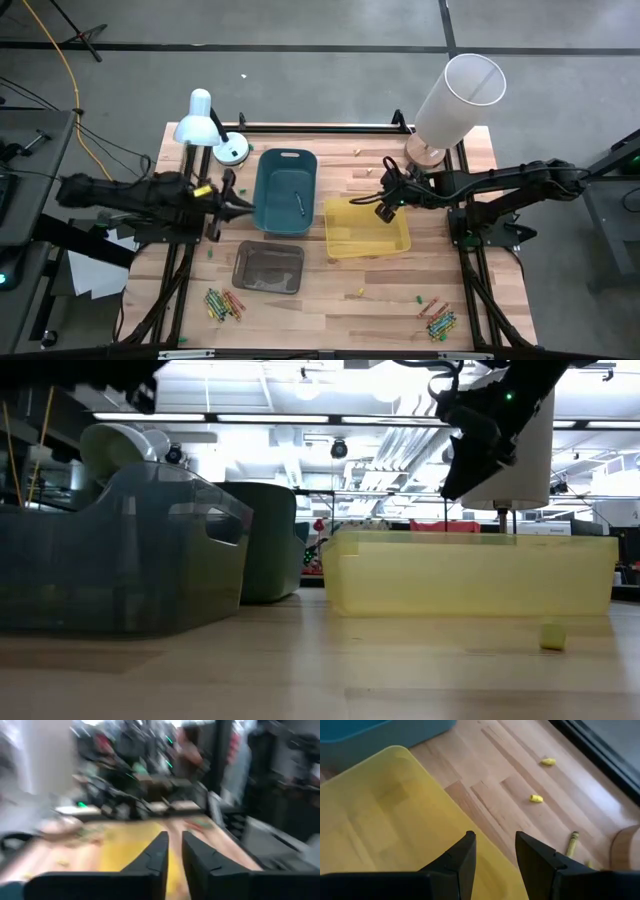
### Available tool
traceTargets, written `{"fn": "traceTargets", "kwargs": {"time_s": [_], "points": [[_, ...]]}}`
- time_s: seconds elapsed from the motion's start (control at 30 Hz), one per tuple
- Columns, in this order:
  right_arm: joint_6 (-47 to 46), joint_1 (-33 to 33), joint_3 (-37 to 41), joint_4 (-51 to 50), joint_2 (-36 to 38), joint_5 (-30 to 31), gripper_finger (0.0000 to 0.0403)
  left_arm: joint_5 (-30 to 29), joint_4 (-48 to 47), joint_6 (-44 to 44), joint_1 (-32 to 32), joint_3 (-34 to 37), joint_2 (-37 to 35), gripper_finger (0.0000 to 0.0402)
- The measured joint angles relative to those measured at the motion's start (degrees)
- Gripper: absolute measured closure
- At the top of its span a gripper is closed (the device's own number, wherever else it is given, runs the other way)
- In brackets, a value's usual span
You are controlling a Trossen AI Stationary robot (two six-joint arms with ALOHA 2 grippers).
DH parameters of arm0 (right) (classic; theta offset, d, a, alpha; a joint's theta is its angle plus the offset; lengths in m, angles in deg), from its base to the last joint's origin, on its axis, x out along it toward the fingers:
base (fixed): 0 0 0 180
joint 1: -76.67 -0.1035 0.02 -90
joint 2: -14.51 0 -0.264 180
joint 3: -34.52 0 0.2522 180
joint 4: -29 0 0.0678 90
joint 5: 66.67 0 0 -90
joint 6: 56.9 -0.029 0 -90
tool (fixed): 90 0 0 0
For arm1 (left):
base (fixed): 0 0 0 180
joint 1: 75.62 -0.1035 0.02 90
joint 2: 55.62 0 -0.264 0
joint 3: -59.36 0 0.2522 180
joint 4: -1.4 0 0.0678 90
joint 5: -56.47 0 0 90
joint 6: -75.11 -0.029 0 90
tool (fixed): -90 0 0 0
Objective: Sort crayons
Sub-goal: Put the blue crayon into the blue bin
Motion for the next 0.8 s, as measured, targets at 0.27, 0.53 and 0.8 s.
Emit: {"fn": "traceTargets", "kwargs": {"time_s": [0.27,0.53,0.8], "points": [[-5.3,-3.3,0.0,0.0,0.0,-0.3,0.0272,0.3,-17.8,13.0,23.9,-18.6,23.9,0.0299],[-9.9,-7.8,0.0,0.0,0.0,-0.3,0.0272,-10.5,-36.5,40.2,47.9,-30.3,47.2,0.032],[-10.8,-10.3,0.1,0.0,0.0,0.5,0.0272,-10.8,-42.8,48.9,58.6,-37.5,65.1,0.0353]]}}
